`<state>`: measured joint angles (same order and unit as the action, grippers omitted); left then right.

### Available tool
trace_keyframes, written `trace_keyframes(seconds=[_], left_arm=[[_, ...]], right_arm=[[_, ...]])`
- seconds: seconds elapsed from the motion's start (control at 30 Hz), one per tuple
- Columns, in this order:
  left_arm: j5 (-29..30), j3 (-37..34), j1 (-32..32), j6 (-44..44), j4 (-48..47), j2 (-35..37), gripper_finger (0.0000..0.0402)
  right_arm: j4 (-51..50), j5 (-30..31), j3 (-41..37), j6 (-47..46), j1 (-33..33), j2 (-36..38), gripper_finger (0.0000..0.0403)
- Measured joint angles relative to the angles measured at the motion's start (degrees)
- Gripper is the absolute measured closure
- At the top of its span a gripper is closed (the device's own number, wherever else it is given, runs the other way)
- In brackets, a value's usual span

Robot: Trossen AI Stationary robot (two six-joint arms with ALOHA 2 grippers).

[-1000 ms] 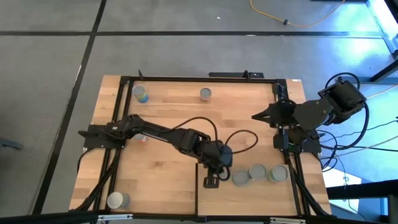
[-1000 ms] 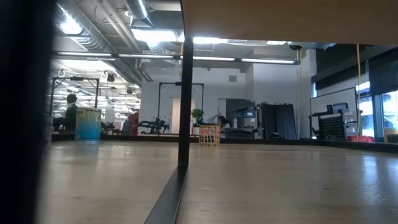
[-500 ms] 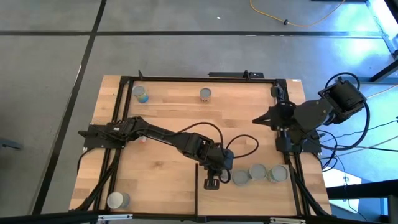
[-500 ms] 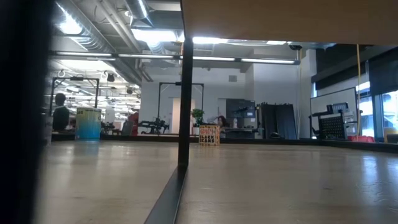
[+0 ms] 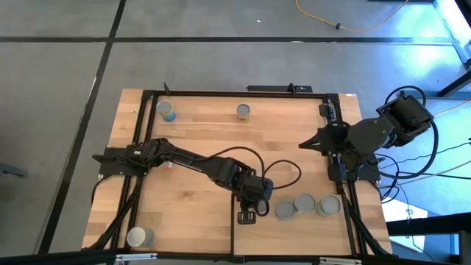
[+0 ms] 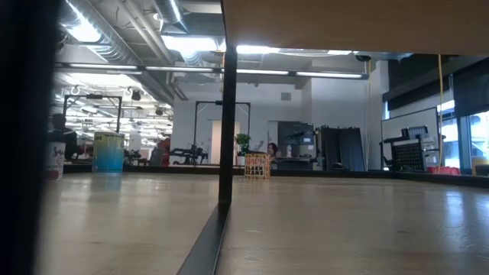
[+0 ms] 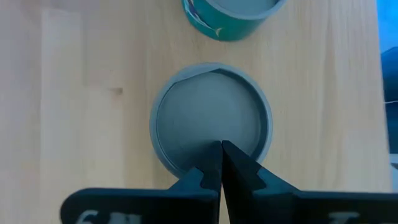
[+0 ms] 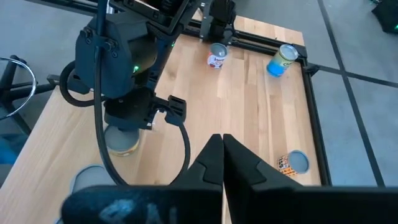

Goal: Pick and place cans onto a shelf
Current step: Put the yellow canned mushroom on the shelf, then adjust the green tuna can on the shelf

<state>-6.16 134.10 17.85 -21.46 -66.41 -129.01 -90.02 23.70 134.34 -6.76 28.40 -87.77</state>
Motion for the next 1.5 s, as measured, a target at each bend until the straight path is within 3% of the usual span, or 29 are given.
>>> trace_keyframes(seconds=[0.13,0.4,0.77,0.93,1.23,1.4,1.5], left_arm=[[-3.4,0.0,0.2,-1.0,-1.3,0.0,0.0402],[-3.7,0.0,1.1,-2.5,-4.8,0.1,0.0402],[-0.9,0.9,1.8,-3.6,-7.8,0.1,0.0402],[3.3,0.6,1.8,-4.0,-8.7,2.3,0.0402],[4.6,0.7,3.1,-7.0,-8.2,5.4,0.0402],[6.3,0.7,4.6,-9.2,-7.7,7.1,0.0402],[10.5,0.8,5.4,-10.0,-8.0,8.9,0.0402]], right_arm=[[0.0,-0.5,0.0,0.0,0.0,0.0,0.0402],[0.0,-1.5,0.0,-0.2,0.0,0.0,0.0402],[0.0,-3.0,0.0,-0.2,0.0,0.0,0.0402],[0.0,-3.6,0.0,-0.2,0.0,0.0,0.0402],[0.0,-5.9,0.0,-0.4,0.0,0.0,0.0402],[0.0,-15.5,-1.1,-0.7,0.0,-0.2,0.0402],[0.1,-20.5,-4.4,-3.1,0.0,-0.4,0.0402]])
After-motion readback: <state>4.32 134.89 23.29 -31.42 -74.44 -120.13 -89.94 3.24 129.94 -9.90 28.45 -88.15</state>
